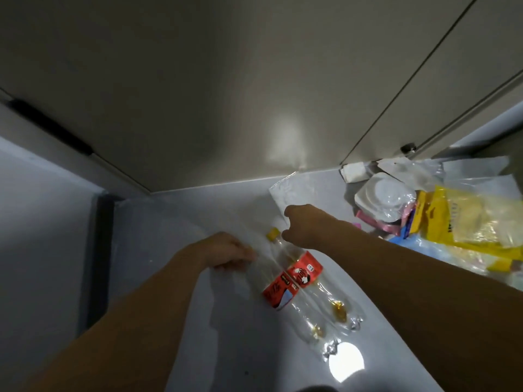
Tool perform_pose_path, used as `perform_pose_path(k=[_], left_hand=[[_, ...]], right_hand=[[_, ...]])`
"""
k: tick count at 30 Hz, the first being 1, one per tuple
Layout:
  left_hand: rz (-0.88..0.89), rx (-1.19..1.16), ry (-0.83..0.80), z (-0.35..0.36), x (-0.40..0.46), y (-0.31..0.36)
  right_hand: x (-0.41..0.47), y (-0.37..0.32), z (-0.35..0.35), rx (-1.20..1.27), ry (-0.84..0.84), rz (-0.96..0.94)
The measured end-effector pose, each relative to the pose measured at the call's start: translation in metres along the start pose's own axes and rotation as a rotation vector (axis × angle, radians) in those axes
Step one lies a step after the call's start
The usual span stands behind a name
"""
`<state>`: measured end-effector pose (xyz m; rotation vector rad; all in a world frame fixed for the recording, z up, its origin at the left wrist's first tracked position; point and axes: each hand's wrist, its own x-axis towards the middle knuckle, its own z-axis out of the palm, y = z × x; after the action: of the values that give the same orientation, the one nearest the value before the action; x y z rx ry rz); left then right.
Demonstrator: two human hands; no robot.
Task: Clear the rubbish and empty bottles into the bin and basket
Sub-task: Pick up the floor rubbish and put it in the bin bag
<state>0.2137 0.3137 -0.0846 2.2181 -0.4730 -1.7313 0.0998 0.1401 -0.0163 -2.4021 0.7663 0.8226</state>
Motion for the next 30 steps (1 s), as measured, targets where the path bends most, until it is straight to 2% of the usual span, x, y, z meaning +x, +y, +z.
perform_pose_path(k=[6, 13, 19, 24, 27, 30], left_hand=[[-0.004, -0.211, -0.141, -0.004, 0.018, 0.0], [-0.016, -0.287, -0.143, -0.003, 0.02, 0.004], [-0.024, -0.254, -0.119, -0.001, 0.01, 0.014], [0.178, -0.189, -0.001, 0.008, -0.015, 0.067], [0.342, -0.081, 0.063, 0.015, -0.034, 0.126], [0.477, 0.036, 0.057, 0.031, -0.06, 0.192]], right_hand=[[0.023, -0.004, 0.04, 0.01, -0.077, -0.007], [0.028, -0.001, 0.039, -0.016, -0.073, -0.039], [0.009, 0.011, 0.007, 0.014, -0.016, -0.054], [-0.032, 0.039, -0.034, 0.0, 0.039, -0.015], [-0.071, 0.065, -0.065, -0.012, 0.083, 0.047], [-0.118, 0.093, -0.092, -0.036, 0.127, 0.109]])
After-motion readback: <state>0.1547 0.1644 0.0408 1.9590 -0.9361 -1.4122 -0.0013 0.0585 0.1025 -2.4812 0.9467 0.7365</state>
